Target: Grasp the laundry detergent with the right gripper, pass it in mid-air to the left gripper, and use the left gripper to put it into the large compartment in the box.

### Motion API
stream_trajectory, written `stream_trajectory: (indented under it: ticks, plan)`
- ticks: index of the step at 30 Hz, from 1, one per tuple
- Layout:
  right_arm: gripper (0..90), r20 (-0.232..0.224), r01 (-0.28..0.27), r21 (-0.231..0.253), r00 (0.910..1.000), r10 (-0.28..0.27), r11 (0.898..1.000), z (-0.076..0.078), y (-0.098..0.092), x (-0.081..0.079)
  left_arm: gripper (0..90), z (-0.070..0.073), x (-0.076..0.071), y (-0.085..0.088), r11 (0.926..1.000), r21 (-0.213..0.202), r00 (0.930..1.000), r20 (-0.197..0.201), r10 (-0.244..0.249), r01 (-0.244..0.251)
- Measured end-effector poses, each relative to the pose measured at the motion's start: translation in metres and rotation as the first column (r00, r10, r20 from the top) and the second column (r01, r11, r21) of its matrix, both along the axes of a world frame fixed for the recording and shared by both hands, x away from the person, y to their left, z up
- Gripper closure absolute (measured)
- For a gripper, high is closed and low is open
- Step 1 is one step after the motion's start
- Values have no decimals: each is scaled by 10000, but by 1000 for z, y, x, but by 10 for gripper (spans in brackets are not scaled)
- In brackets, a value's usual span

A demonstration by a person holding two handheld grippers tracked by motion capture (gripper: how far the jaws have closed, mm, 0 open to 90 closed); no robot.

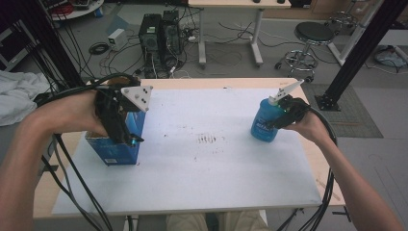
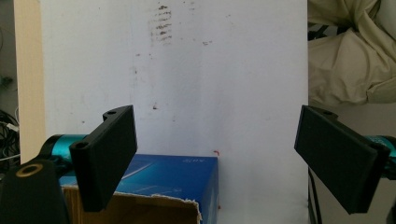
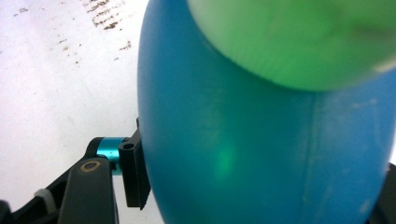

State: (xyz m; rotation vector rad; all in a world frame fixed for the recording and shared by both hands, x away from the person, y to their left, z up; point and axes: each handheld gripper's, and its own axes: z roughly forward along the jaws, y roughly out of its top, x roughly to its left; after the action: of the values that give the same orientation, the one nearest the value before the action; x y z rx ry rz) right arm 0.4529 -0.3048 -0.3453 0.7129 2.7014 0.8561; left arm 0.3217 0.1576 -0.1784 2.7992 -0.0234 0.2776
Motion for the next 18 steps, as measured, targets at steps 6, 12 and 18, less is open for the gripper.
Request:
stream_trajectory:
  ticks: [6, 12, 18]
  plan:
    - [356, -37, -25, 8, 10000, 25, 10000, -2, -1, 0, 131, 0, 0, -1, 10000, 12, 10000, -10, -10, 10]
    - [381, -107, -63, 20, 9999, 63, 10000, -3, -1, 1, 131, 0, 1, -1, 10000, 55, 10000, -72, -6, 7]
    - [417, -281, -32, 401, 9996, 44, 9992, -5, -5, 4, 131, 0, 0, -1, 10000, 28, 10000, -71, 51, -51]
